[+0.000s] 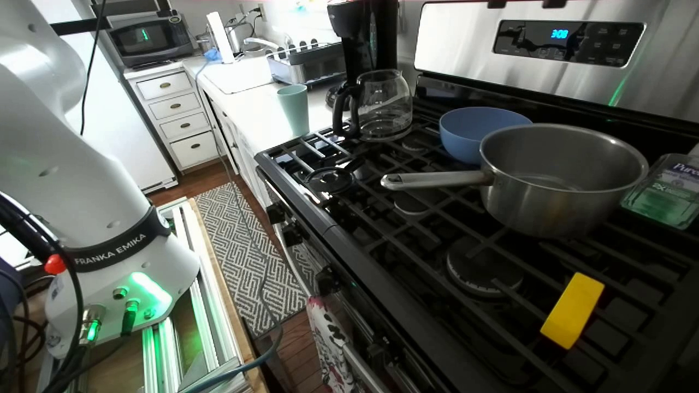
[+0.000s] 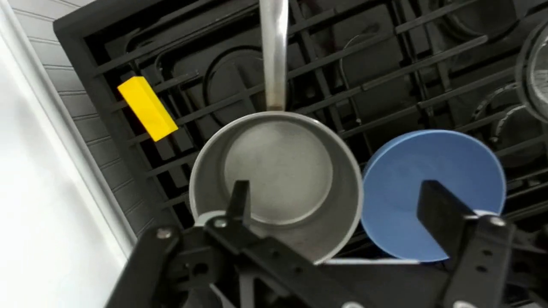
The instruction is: Put the pump bottle on top of the stove
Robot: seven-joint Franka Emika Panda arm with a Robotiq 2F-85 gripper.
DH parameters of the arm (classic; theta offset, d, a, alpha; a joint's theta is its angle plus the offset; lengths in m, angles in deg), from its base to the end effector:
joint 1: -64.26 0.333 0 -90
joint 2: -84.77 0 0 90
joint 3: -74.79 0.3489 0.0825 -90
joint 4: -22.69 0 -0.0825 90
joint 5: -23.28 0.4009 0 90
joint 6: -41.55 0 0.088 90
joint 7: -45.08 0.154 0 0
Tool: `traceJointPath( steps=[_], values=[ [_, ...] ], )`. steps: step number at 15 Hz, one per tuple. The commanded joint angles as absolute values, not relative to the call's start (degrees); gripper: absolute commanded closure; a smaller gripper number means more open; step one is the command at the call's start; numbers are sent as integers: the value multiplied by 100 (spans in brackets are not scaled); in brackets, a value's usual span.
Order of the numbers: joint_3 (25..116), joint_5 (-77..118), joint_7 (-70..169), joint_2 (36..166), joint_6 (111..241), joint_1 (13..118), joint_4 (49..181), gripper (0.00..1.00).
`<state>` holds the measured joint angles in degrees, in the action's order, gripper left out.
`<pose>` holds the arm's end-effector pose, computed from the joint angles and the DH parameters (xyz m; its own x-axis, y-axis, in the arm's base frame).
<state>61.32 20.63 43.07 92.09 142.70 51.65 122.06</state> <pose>0.5441 -0.2674 0.4730 0.9121 -0.3986 -0.0960 -0.3932 -0.9167 0.0706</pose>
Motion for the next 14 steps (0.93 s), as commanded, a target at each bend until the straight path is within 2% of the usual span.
traceJointPath(
  steps=[1,2,3,9,14],
  values=[
    [6064,2268,4279,10510,13853,4884,10796,0],
    [6060,2344,4438,10790,13734,4803,10523,0],
    [6122,2125,4334,10160,14126,4897,11333,0],
    [6174,2442,4284,11014,13941,4660,10403,0],
    [6330,2827,3770,12126,15024,4261,9303,0]
  ],
)
